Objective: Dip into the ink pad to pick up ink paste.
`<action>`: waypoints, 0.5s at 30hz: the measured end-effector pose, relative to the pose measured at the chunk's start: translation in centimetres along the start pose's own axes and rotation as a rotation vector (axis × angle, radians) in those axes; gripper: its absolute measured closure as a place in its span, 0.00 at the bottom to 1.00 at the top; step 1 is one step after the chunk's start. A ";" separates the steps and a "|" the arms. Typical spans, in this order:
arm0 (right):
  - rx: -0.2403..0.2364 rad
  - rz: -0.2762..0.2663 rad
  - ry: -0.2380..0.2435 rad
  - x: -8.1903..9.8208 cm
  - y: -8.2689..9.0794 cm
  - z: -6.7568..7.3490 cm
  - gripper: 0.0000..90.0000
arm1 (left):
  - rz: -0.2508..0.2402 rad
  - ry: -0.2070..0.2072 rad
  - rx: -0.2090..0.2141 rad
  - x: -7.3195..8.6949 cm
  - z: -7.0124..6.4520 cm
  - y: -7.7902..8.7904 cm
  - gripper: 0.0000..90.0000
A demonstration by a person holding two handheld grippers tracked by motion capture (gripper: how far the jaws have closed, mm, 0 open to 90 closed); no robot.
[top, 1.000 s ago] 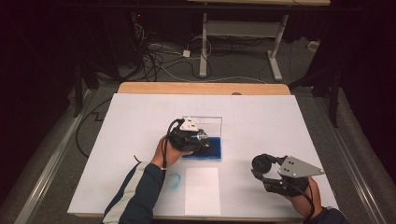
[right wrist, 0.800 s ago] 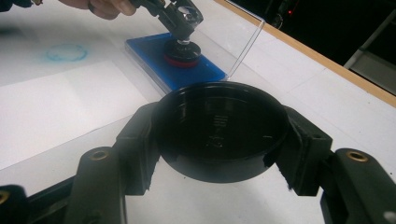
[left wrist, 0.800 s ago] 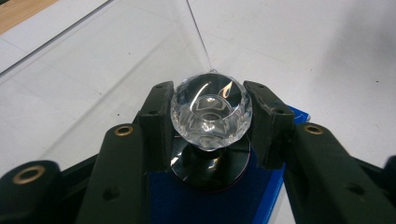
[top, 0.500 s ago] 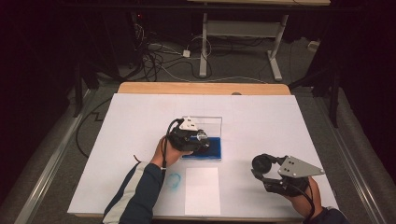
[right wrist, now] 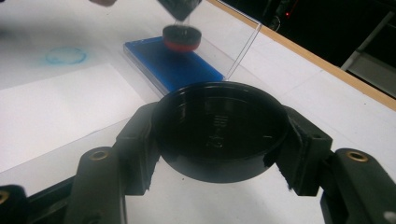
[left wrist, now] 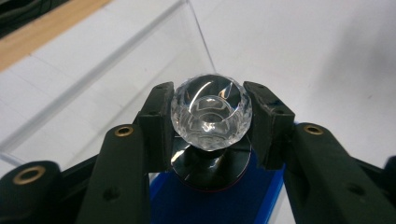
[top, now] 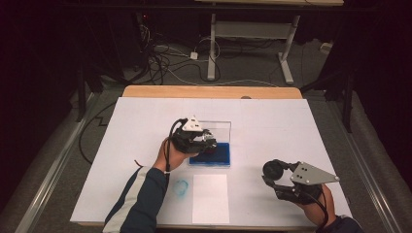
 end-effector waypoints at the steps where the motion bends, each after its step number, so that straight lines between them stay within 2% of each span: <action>1: 0.000 0.000 -0.001 0.0 0.0 0.0 0.42 | -0.008 -0.002 -0.002 -0.3 0.0 0.4 0.60; 3: 0.002 0.000 -0.002 0.0 0.0 0.0 0.42 | -0.032 -0.003 -0.006 -0.9 0.0 1.1 0.60; 7: 0.001 0.001 -0.002 0.0 0.0 0.0 0.42 | -0.032 -0.017 -0.004 -1.4 -0.3 1.8 0.60; 15: 0.003 0.004 0.000 0.0 0.0 0.0 0.42 | 0.008 -0.022 0.019 -0.5 -0.7 0.5 0.60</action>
Point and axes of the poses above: each handheld gripper's, and its own axes: y roughly backward along the jaws, x roughly out of its underside, z roughly to its left, the point moved 1 cm from there along -y, roughly forward along the jaws, and after that the axes turned 6 degrees about y, right-handed, at the moved point
